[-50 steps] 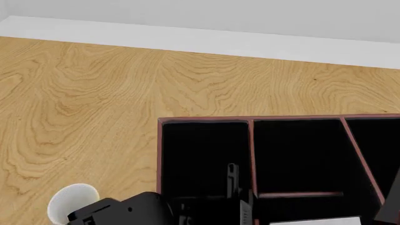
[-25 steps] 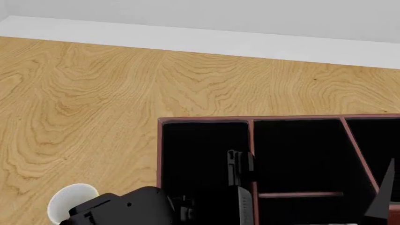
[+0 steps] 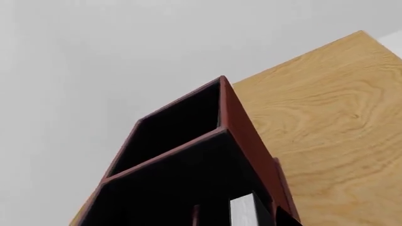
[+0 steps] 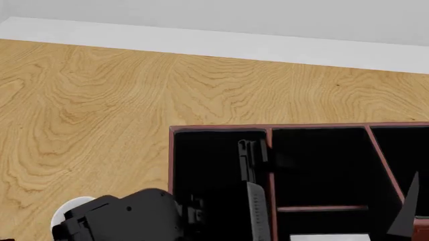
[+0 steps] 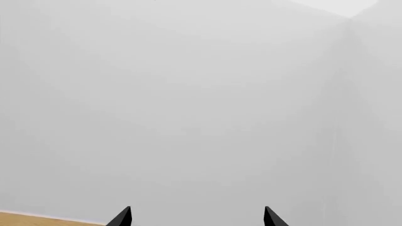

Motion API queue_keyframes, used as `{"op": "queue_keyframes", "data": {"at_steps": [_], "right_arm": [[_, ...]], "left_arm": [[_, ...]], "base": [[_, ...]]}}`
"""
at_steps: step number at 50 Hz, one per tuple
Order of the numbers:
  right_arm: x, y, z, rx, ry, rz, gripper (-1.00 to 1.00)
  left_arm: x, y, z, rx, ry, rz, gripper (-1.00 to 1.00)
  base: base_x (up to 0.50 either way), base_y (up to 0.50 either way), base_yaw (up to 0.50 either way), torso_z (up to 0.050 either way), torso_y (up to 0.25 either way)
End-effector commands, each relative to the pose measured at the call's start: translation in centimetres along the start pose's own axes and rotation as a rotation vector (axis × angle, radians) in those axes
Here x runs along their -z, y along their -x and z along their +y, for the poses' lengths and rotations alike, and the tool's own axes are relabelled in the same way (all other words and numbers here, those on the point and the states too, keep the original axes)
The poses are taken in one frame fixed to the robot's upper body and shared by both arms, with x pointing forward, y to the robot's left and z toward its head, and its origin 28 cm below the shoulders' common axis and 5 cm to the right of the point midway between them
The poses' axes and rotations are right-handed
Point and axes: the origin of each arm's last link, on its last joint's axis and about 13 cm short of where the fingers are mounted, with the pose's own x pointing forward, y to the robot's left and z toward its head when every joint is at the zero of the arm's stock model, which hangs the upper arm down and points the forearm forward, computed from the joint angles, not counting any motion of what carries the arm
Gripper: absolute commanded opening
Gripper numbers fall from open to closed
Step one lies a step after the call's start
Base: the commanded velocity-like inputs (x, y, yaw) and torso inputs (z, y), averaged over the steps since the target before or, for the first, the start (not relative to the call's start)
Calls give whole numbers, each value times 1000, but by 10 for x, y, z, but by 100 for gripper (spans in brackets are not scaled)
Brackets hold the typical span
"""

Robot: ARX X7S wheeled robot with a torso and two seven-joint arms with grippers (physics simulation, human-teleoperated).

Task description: Pick up the book and place it in the back compartment of the caddy.

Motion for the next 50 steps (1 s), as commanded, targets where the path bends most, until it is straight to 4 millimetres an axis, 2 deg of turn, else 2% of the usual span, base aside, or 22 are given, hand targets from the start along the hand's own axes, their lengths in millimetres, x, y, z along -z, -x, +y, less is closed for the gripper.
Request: {"op": "queue_keyframes", "data": {"at_steps": [1,14,35,44,50], "right_arm": [[-2,1,-1,2,18,-30,100],[-7,4,-1,1,19,-39,100],[-14,10,-3,1,22,-56,100],[-16,10,-3,-2,20,-62,100],[-17,12,-3,-2,20,-65,100]], "left_arm": [[-22,-1,11,-26,-47,-56,100],[-48,5,23,-88,-101,-114,100],[-74,15,43,-211,-180,-138,100],[-81,19,53,-358,-207,-168,100],[-87,22,52,-417,-209,-204,100]], "base": [[0,0,0,0,0],[0,0,0,0,0],[0,0,0,0,0],[0,0,0,0,0],[0,0,0,0,0]]}}
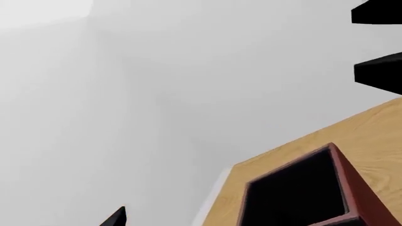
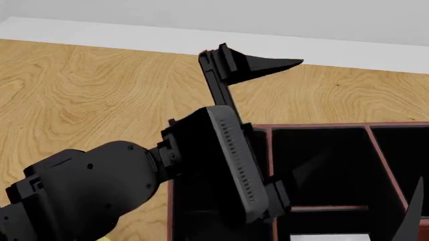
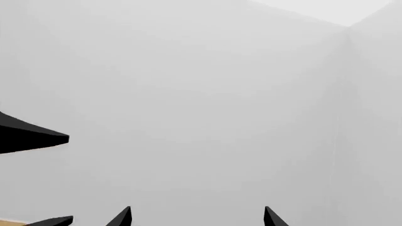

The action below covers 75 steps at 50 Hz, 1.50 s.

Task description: Pick up the book and place it in the back compartment of the caddy.

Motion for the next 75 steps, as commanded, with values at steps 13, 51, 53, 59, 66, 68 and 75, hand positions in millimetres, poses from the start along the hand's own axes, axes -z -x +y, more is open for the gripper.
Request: {"op": "queue_keyframes", "data": {"at_steps": [13,51,53,59,66,68,75], "right_arm": [[-7,3,-2,-2,23,-39,100],[-11,6,-1,-14,17,-54,100],[-12,7,-1,-14,15,-58,100],[-13,6,-1,-19,16,-59,100],[-13,5,0,-23,13,-59,100],[-13,5,0,-24,11,-60,100],[-13,6,1,-26,11,-59,100]], "left_arm": [[-23,4,14,-226,-38,-91,100],[-25,37,15,-625,-40,-163,100],[-24,40,13,-631,-46,-162,100],[-27,47,9,-648,-50,-166,100],[-31,60,2,-662,-63,-153,100],[-33,62,1,-662,-72,-151,100],[-40,69,-3,-661,-95,-158,100]], "base": [[0,0,0,0,0],[0,0,0,0,0],[0,0,0,0,0],[0,0,0,0,0],[0,0,0,0,0],[0,0,0,0,0],[0,0,0,0,0]]}}
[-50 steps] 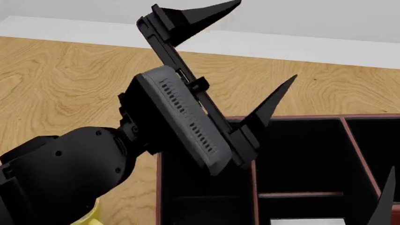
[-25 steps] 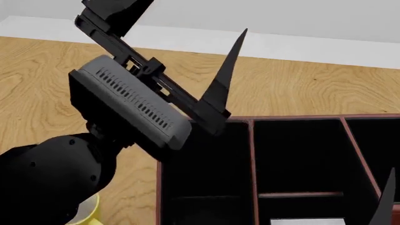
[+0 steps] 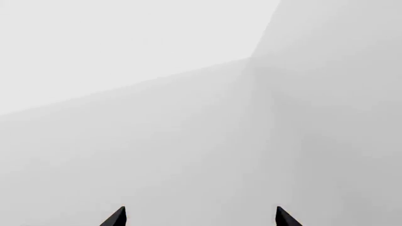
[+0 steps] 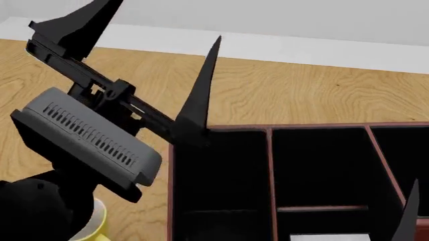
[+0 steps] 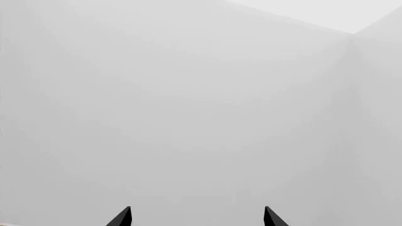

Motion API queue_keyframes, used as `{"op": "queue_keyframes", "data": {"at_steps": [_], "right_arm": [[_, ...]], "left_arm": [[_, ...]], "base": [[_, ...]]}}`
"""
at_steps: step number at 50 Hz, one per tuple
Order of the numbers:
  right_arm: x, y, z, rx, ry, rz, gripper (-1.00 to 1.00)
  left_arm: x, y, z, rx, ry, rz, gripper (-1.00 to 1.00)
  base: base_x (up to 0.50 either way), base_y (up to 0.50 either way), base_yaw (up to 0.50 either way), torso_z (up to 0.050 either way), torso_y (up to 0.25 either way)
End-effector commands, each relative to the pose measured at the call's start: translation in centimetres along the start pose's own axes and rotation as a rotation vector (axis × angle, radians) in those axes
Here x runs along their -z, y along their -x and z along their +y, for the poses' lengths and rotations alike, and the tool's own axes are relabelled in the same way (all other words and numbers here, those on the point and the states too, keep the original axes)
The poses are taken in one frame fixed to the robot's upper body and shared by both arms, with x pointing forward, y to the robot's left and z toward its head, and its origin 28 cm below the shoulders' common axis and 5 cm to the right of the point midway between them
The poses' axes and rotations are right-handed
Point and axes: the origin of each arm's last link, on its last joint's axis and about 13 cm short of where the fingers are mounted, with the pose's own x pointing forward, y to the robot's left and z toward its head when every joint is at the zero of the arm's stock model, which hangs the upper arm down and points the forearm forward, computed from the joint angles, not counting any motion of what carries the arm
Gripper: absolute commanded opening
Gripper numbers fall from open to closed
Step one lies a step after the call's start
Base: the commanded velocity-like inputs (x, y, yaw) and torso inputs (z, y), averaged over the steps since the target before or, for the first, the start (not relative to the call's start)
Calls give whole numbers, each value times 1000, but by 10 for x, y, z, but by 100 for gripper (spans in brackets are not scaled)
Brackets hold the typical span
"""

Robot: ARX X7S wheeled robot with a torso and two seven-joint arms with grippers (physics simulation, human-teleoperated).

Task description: Pick up the book and place it in the back compartment of the caddy.

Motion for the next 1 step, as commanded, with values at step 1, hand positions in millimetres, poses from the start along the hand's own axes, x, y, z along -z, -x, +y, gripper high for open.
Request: {"op": "queue_keyframes", "data": {"at_steps": [1], "right_arm": [[-2,0,0,-4,20,-29,100]], "left_arm": [[-13,4,4,-14,-24,-22,100]], "base": [[0,0,0,0,0]]}}
